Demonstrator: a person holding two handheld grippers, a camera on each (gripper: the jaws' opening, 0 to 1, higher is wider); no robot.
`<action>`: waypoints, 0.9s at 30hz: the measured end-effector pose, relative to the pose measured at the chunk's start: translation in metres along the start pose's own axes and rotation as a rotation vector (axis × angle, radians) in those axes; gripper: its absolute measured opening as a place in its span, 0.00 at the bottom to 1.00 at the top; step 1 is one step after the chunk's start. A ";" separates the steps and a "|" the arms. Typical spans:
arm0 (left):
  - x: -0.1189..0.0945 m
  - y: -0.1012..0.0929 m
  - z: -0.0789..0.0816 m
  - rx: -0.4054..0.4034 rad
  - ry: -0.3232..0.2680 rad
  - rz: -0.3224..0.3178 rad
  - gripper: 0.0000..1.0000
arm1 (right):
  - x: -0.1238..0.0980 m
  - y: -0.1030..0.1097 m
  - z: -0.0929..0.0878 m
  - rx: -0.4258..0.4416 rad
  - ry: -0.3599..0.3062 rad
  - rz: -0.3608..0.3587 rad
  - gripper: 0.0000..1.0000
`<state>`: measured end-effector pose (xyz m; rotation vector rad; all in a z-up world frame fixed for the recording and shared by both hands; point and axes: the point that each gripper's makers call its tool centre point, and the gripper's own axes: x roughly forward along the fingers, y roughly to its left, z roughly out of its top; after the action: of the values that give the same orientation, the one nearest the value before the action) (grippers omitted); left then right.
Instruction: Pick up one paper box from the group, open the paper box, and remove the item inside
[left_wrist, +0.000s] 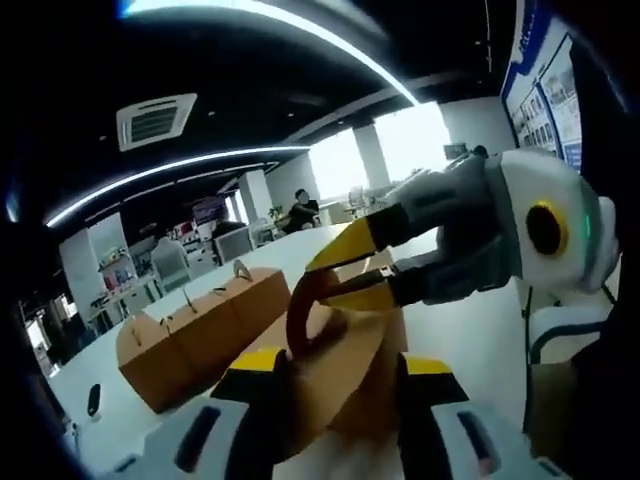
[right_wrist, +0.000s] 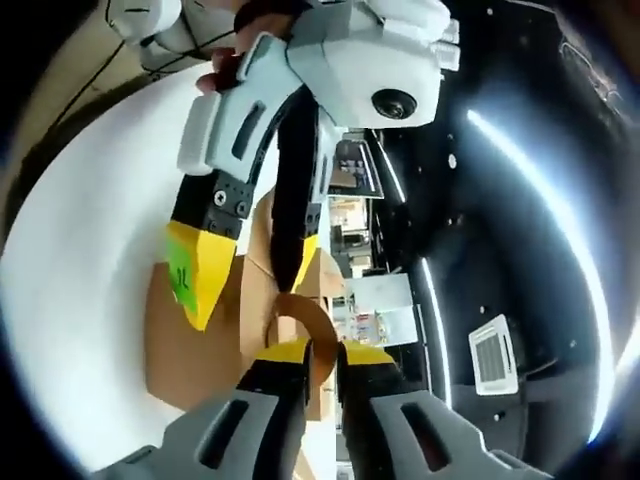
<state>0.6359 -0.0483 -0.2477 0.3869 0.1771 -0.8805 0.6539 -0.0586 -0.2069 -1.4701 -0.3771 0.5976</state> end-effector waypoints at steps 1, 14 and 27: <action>0.001 0.001 0.000 0.003 0.001 0.010 0.44 | -0.001 0.000 0.000 0.005 -0.002 -0.001 0.11; 0.008 -0.002 -0.003 0.107 0.044 0.070 0.47 | -0.010 0.004 -0.003 0.106 -0.007 0.038 0.11; 0.006 0.006 0.001 0.104 0.034 0.189 0.57 | -0.018 -0.013 -0.003 0.159 -0.024 -0.033 0.10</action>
<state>0.6438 -0.0494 -0.2473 0.5075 0.1243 -0.6987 0.6436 -0.0714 -0.1918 -1.3031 -0.3637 0.6054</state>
